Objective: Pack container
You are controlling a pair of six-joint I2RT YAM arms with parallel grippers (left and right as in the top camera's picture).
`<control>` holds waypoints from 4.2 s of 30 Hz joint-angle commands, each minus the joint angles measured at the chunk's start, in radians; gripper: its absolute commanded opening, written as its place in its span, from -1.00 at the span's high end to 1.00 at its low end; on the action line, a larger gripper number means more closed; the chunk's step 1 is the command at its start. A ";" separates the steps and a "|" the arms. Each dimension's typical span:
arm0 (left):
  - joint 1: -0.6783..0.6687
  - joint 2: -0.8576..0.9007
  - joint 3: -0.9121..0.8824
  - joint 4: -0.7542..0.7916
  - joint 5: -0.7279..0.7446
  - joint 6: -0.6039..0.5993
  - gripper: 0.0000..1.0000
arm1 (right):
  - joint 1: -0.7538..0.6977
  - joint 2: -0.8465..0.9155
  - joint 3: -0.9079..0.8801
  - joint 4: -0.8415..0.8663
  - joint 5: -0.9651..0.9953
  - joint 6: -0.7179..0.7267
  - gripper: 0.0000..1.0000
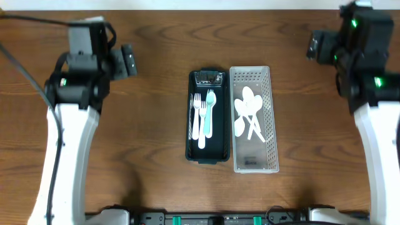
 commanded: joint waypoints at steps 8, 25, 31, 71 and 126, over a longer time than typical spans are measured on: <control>0.005 -0.430 -0.511 0.219 -0.024 0.018 -0.96 | -0.016 -0.481 -0.533 0.087 0.048 -0.008 -0.99; 0.002 -0.792 -0.842 0.250 -0.024 0.085 -0.96 | -0.016 -0.761 -0.790 0.068 0.048 0.014 -0.98; 0.002 -0.790 -0.842 0.241 -0.024 0.085 -0.96 | -0.016 -0.761 -0.790 -0.021 0.047 0.014 -0.99; 0.002 -0.790 -0.842 0.241 -0.024 0.085 -0.96 | 0.011 -1.352 -1.403 0.618 -0.121 0.006 -0.98; 0.039 -1.001 -0.922 0.188 0.007 0.132 -0.96 | 0.049 -1.352 -1.403 0.543 -0.193 -0.106 -0.98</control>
